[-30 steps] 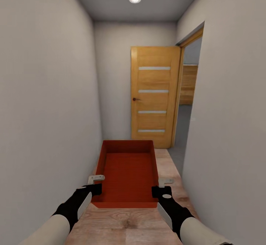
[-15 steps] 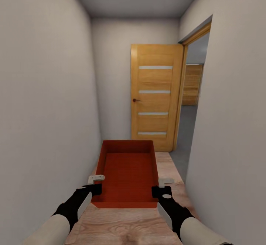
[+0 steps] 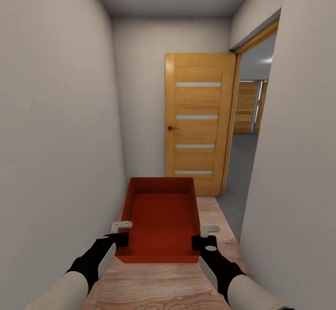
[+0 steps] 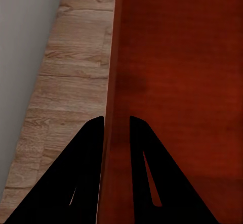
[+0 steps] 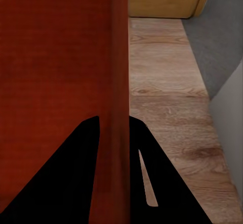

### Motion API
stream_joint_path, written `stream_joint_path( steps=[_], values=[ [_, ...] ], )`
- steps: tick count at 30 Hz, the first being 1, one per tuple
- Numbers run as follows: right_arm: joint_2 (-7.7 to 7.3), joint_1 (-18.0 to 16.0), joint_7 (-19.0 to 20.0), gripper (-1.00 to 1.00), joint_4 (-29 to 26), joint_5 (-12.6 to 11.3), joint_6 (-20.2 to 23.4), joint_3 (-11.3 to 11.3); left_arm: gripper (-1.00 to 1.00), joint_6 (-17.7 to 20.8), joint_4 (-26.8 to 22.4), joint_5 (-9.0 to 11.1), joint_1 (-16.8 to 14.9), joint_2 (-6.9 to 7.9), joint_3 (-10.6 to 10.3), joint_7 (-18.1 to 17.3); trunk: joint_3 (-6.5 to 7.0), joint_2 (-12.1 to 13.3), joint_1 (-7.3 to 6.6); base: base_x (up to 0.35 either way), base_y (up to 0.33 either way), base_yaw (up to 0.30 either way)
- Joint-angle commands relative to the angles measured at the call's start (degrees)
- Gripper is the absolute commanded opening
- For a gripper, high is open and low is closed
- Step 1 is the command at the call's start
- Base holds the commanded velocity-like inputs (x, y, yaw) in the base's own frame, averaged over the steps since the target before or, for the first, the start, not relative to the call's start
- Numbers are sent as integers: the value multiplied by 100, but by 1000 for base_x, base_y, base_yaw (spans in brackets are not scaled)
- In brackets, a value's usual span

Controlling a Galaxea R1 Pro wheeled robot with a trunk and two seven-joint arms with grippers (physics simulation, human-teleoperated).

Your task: Move the two storage containers from the living room to the garage. In the garage, place one container on the floor and stack the other container on top of it (either order is fine).

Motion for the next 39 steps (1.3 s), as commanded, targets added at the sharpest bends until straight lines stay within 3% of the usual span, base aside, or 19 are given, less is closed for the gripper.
stream_joint_path(
  steps=[1, 3, 4, 9, 12, 20, 34, 35, 39],
  values=[
    [-10, -10, -608, -100, -26, 74, -120, -192, -100, 39, -2, -28, 2, 98, -7, 297, -7, -4, 4, 324, 0, 0],
    [-8, -10, -608, -100, -26, 74, -121, -192, -100, 39, -2, -28, 2, 98, -7, 297, -7, -4, 4, 324, 0, 0],
    [-23, -10, -77, -100, -4, -18, -16, 16, -100, 15, -46, 27, 2, 39, -11, 84, -8, -5, 4, 0, 0, 0],
    [-17, -10, -65, -100, 23, -143, -73, 122, -100, -5, -48, 203, 2, 83, -165, 91, -8, -5, 4, 0, 0, 0],
    [-47, -10, 37, -100, 31, -17, -90, 41, -100, -71, -42, 87, 2, 37, -87, 89, -8, -5, 4, 0, 0, 0],
    [-57, -10, 72, -100, -33, 256, -142, -143, -100, -289, -17, 87, 2, -19, -7, 95, -8, -5, 4, 2, 0, 0],
    [34, -10, 86, -100, 36, 638, -143, -495, -100, -295, 36, 313, 2, 70, -169, 95, -8, -5, 4, 267, 61, 0],
    [-57, -10, 87, -100, 36, -10, -143, 72, -100, -295, 33, 86, 2, 89, -7, 95, -8, -5, 4, 319, 79, 0],
    [-57, -10, 84, -100, 36, -9, -143, 72, -100, -295, 18, 86, 2, 89, -7, 95, -8, -5, 4, 225, 44, 0]
  ],
)
